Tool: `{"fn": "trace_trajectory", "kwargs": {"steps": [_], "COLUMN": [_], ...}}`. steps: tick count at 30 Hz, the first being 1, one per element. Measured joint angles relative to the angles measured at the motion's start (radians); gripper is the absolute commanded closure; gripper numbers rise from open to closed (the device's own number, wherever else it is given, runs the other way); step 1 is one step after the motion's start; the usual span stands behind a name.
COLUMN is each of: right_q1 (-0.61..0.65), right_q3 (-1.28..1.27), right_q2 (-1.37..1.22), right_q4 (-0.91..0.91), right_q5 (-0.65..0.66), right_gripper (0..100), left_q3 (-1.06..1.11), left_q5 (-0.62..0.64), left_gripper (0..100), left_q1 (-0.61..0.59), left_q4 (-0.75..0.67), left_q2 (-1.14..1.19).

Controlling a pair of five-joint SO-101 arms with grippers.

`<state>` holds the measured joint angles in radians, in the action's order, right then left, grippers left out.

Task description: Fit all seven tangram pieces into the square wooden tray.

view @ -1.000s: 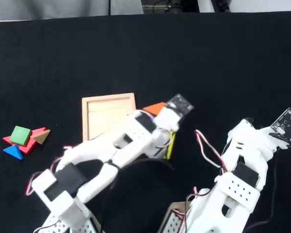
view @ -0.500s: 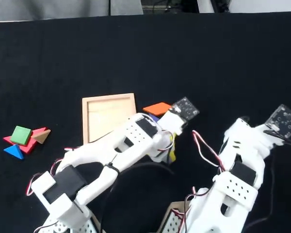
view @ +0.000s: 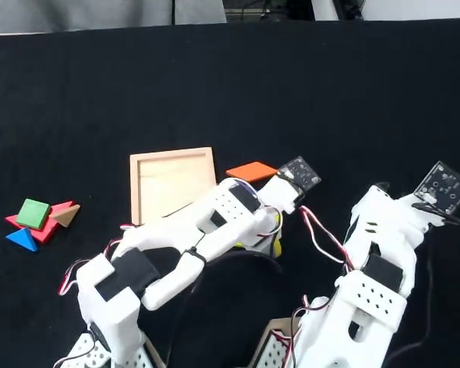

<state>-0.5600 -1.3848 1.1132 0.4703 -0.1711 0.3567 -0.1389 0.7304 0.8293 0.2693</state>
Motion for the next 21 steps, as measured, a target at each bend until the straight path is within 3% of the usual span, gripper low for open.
{"fn": "trace_trajectory", "kwargs": {"steps": [13,21], "right_q1": [0.0,0.0], "right_q3": [0.0,0.0], "right_q2": [0.0,0.0], "right_q4": [0.0,0.0], "right_q5": [0.0,0.0], "right_gripper": [89.5,89.5], "left_q3": [-0.058,-0.175], "left_q5": [0.031,0.031], "left_gripper": [74,75], "left_q1": [0.003,0.008], "left_q4": [0.003,0.091], "left_q2": [0.043,0.12]}}
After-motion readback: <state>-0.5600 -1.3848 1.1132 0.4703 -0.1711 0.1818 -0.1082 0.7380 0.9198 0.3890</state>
